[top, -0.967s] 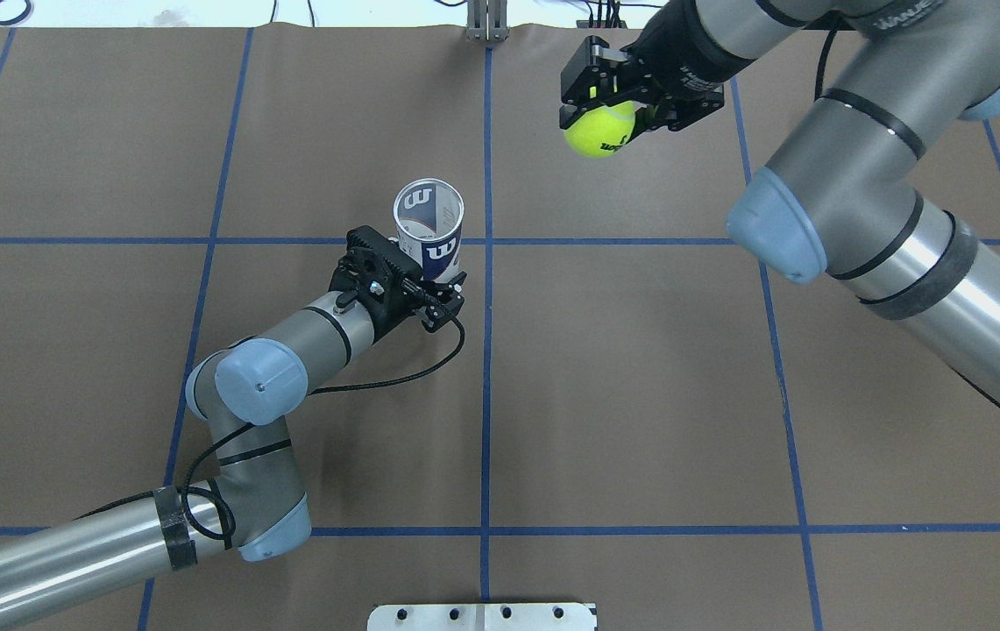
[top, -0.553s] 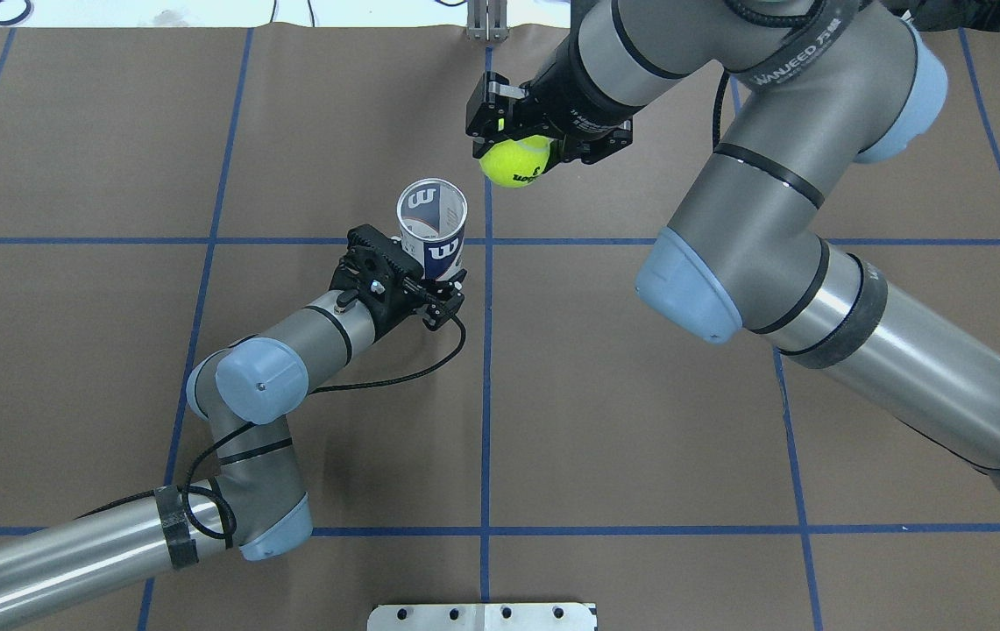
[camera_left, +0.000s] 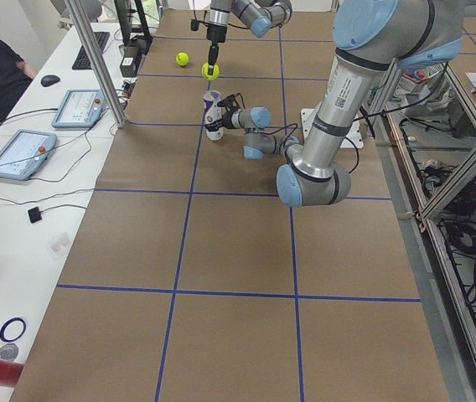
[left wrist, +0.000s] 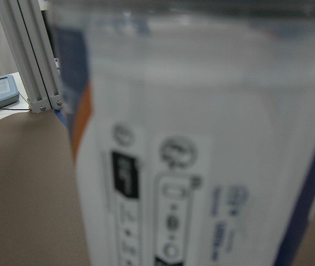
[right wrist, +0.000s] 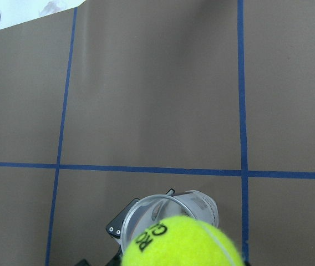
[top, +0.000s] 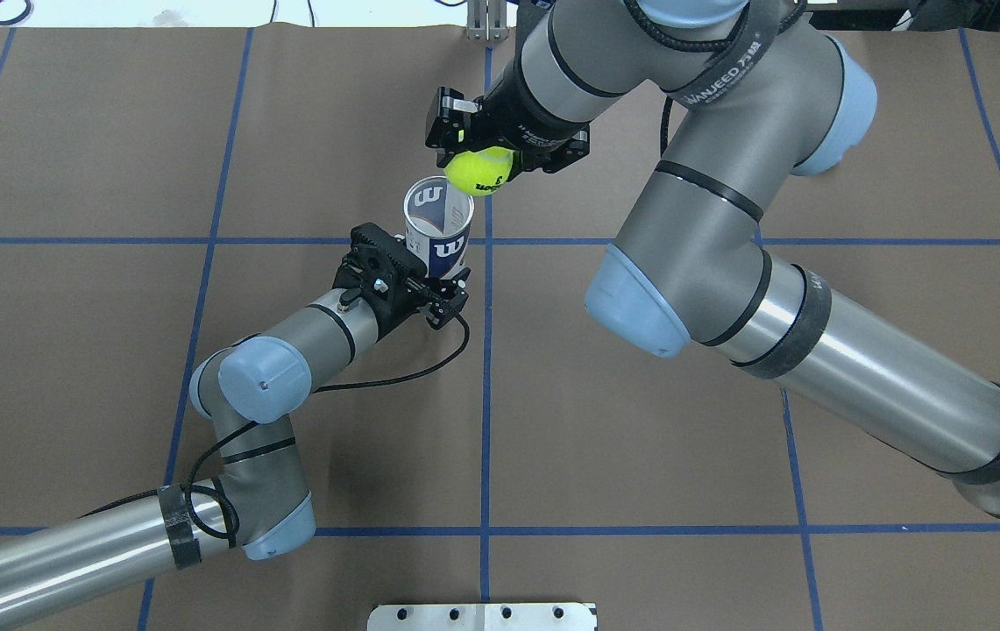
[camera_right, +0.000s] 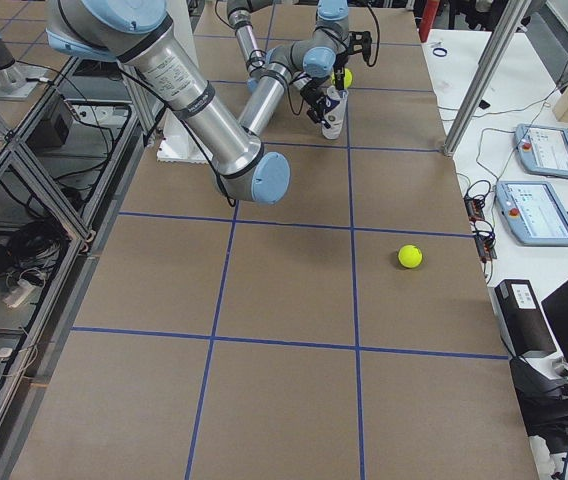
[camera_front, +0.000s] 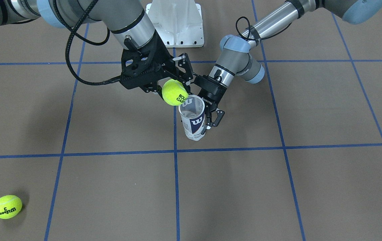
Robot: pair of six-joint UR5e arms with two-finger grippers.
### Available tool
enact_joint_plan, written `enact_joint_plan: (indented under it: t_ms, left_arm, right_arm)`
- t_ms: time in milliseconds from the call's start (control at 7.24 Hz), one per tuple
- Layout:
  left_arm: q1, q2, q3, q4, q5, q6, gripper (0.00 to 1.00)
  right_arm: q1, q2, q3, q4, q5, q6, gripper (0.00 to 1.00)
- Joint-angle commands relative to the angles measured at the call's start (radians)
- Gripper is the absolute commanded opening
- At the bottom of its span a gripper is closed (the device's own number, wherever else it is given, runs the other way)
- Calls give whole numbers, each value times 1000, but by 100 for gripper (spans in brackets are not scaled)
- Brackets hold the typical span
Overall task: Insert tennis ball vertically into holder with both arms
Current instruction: 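Carry the tennis ball with the right gripper over the can's opening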
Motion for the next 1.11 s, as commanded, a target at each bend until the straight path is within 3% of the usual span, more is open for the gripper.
enact_joint_plan:
  t_ms: [0,967]
  left_arm:
    - [0,0,0,0,-1,0,86]
    - [0,-6,0,0,-1,-2,86]
  right_arm:
    - [-4,72,-100,1,-17,0,0]
    - [-56,71,-102,-36,-60,-1,0]
